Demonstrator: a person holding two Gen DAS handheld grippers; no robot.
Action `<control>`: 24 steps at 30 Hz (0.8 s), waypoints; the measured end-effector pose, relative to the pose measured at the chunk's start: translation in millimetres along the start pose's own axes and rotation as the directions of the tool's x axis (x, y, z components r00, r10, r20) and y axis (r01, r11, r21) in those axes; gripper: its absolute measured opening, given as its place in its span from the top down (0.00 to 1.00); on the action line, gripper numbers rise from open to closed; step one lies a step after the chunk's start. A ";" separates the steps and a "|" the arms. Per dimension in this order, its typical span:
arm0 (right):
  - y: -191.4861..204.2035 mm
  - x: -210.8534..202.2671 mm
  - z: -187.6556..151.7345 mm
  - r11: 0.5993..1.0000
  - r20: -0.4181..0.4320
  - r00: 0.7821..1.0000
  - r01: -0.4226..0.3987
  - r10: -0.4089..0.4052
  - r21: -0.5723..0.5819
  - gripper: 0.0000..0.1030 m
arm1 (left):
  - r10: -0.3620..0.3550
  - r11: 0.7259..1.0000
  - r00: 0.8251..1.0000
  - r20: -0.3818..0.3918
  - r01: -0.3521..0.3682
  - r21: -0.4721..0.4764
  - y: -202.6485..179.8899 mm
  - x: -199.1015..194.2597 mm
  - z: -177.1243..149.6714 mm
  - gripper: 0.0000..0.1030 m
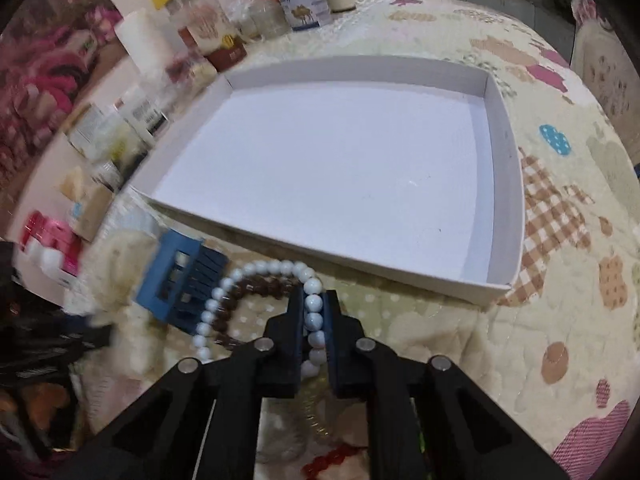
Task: Organize jewelry
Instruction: 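Carry scrunchie into white tray with left gripper while right gripper places pearl bracelet there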
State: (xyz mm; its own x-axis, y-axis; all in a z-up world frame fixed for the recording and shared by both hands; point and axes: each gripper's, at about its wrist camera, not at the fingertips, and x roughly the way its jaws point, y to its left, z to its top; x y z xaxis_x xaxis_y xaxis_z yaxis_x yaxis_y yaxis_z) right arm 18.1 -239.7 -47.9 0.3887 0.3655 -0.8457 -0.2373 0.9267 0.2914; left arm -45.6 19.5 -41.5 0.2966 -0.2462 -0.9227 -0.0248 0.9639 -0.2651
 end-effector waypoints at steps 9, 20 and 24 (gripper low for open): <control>31.1 -60.1 13.1 0.994 0.110 0.988 -0.100 0.104 -0.041 0.91 | -0.066 0.997 0.995 0.072 0.063 0.053 -3.6 -44.5 4.5 1.00; 55.7 -115.8 42.3 0.990 0.230 0.966 -0.101 0.120 -0.093 0.91 | -0.124 0.985 0.977 0.173 0.100 0.143 -17.8 -99.9 32.5 1.00; 48.2 -117.1 58.1 0.994 0.247 0.965 -0.076 0.094 -0.082 0.91 | -0.129 0.982 0.971 0.201 0.098 0.159 -27.2 -102.7 53.5 1.00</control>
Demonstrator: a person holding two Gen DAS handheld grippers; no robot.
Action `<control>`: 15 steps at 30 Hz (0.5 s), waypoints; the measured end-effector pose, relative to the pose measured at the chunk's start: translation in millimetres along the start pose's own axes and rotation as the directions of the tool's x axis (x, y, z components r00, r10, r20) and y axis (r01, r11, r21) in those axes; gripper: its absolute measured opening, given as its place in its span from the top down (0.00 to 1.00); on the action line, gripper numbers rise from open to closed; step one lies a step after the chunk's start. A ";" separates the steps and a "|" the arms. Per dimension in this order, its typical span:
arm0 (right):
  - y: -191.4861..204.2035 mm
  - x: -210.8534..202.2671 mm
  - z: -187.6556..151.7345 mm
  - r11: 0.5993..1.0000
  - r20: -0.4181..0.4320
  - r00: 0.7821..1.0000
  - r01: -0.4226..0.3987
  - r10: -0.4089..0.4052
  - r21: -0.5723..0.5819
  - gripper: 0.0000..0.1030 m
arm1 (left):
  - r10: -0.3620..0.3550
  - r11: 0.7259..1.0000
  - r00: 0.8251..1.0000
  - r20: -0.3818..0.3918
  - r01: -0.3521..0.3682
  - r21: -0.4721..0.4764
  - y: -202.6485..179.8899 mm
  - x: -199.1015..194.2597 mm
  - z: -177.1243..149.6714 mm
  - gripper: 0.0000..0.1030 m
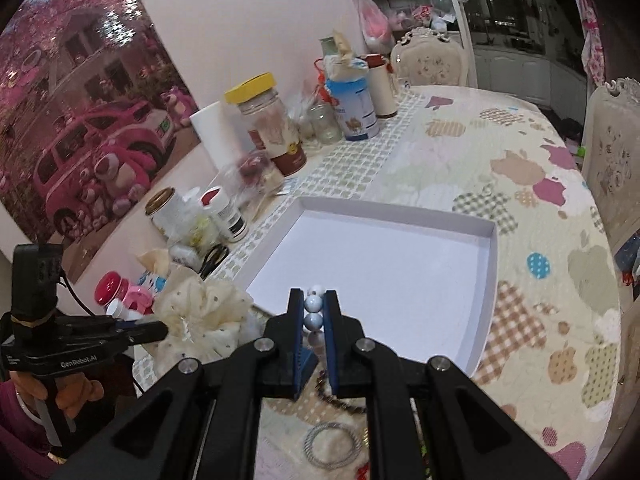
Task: Organize jewelry
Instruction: 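Carry scrunchie into white tray with left gripper while right gripper places pearl bracelet there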
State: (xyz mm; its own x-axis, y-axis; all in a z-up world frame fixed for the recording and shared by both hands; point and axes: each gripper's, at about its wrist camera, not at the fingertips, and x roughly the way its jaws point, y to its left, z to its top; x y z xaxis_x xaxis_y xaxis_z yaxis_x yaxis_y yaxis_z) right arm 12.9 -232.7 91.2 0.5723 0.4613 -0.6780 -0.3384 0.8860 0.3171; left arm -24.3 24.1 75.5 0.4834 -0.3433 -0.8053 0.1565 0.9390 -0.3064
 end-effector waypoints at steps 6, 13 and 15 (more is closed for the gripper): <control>-21.5 21.3 10.0 0.999 -0.019 1.000 0.021 -0.020 0.031 0.91 | 0.002 1.000 0.999 0.035 -0.002 -0.004 -7.6 23.3 39.3 1.00; -51.3 51.7 9.4 0.996 -0.065 0.998 0.029 -0.023 0.086 0.91 | 0.040 0.998 0.999 -0.011 -0.041 -0.050 -0.2 81.3 67.7 1.00; -61.9 59.4 7.5 0.994 -0.087 0.996 0.043 -0.034 0.100 0.91 | 0.058 0.996 0.998 -0.028 -0.060 -0.064 4.6 97.0 70.5 1.00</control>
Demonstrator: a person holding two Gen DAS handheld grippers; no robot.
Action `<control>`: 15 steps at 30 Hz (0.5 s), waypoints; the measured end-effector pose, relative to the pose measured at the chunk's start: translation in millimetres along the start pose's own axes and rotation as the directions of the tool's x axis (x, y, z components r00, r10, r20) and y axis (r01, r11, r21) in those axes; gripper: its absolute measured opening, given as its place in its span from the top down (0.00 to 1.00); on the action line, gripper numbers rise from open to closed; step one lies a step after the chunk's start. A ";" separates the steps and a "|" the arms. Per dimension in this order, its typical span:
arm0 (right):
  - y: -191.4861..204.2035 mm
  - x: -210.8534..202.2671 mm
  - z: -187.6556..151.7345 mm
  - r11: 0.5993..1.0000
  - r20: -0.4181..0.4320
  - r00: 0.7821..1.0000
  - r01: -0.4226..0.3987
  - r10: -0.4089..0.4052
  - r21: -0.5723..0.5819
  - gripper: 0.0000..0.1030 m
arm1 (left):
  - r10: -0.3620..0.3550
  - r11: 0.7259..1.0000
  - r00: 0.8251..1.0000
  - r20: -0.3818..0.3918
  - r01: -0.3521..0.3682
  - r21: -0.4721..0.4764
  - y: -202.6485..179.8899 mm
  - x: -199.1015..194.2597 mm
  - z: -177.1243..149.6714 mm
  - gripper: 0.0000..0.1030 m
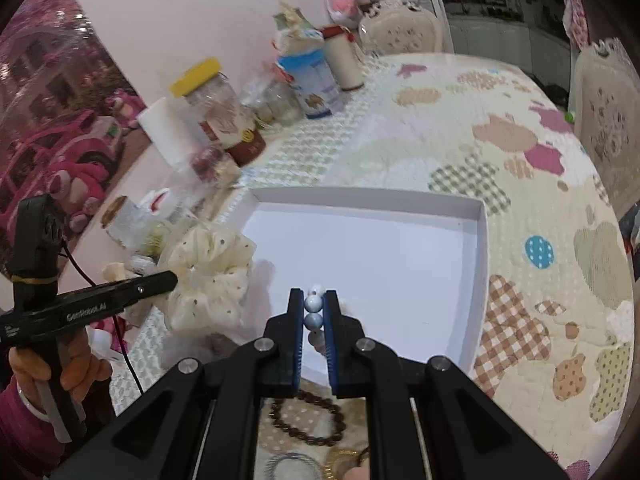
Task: Organize jewelry
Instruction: 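Carry scrunchie into white tray with left gripper while right gripper places pearl bracelet there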
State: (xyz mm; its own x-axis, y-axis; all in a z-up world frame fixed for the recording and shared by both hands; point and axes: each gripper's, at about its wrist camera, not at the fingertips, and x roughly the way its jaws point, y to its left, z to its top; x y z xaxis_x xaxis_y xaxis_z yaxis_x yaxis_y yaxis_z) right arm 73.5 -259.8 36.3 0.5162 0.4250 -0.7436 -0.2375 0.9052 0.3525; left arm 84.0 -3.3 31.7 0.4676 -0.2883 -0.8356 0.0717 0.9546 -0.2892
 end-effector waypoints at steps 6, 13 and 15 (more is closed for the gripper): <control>-40.2 25.4 -3.4 0.991 -0.068 0.990 0.126 -0.123 0.039 0.91 | 0.058 0.998 0.997 -0.047 -0.060 -0.032 14.3 36.9 5.1 1.00; -64.3 56.1 -11.7 0.979 -0.141 0.970 0.202 -0.197 0.021 0.91 | 0.115 0.993 0.991 -0.071 -0.117 -0.019 19.4 54.1 4.0 1.00; -64.4 62.0 -12.9 0.976 -0.155 0.964 0.219 -0.216 0.005 0.91 | 0.133 0.991 0.988 -0.073 -0.134 -0.011 18.9 55.6 3.4 1.00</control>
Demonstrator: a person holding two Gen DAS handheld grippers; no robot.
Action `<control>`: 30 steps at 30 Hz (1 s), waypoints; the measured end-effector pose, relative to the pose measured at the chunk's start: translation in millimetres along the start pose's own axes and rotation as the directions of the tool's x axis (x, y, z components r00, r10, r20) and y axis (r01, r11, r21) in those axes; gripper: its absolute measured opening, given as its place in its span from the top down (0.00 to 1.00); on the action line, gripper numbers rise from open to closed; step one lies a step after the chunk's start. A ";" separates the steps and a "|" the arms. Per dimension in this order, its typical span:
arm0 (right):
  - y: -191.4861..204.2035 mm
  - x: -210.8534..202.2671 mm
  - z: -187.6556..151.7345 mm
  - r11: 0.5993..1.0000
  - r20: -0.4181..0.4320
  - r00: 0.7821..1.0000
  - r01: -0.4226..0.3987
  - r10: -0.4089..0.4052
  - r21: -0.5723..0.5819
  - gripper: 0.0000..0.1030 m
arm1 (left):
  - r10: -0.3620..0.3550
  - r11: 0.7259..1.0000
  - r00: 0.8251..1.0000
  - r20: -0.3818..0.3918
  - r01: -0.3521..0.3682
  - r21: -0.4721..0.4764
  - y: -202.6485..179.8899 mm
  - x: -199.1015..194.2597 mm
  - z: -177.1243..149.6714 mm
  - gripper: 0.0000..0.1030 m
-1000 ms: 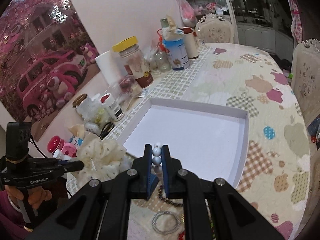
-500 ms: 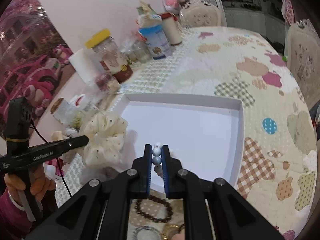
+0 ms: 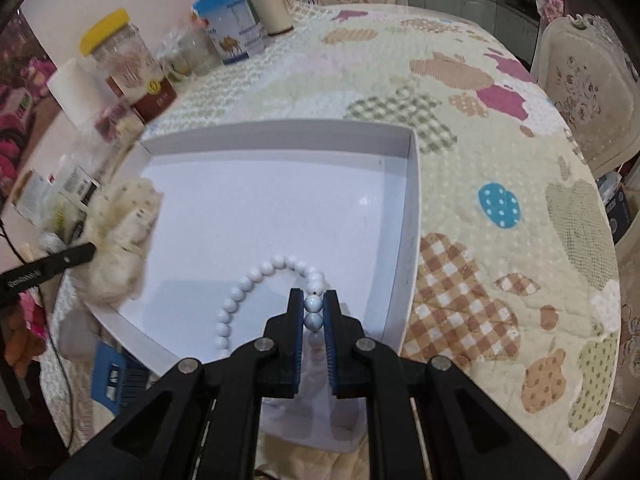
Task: Organize jewelry
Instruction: 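Carry scrunchie into white tray with left gripper while right gripper places pearl bracelet there, then reach left gripper to light blue fuzzy scrunchie while right gripper reaches blue claw clip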
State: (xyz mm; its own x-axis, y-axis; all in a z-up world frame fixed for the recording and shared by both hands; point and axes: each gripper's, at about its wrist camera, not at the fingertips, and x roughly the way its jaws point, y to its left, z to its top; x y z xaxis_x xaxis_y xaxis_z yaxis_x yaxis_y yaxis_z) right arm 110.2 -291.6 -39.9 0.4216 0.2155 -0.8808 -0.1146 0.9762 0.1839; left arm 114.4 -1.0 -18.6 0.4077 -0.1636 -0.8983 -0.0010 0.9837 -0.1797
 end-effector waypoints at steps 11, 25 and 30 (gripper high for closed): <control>14.0 -6.4 -6.6 0.999 0.015 1.000 0.010 -0.010 -0.033 0.64 | 0.070 0.997 0.997 0.015 -0.070 0.022 -1.9 -8.6 -4.3 0.80; 51.6 -65.4 -31.5 0.999 0.130 0.991 -0.044 0.045 -0.015 0.50 | 0.129 0.988 0.984 0.119 -0.138 0.073 -8.3 -63.4 -29.7 0.80; 66.9 -81.6 -45.3 0.998 0.151 0.987 -0.054 0.058 -0.028 0.48 | 0.132 0.985 0.980 0.149 -0.146 0.088 -9.3 -82.5 -44.9 0.80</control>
State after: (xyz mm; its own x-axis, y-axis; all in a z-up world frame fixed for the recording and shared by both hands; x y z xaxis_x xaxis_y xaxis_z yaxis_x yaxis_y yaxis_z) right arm 27.3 -245.0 24.5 0.5450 0.2727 -0.7929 -0.1629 0.9621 0.2189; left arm 39.8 -0.1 39.2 0.5358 -0.0199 -0.8441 0.0198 0.9997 -0.0110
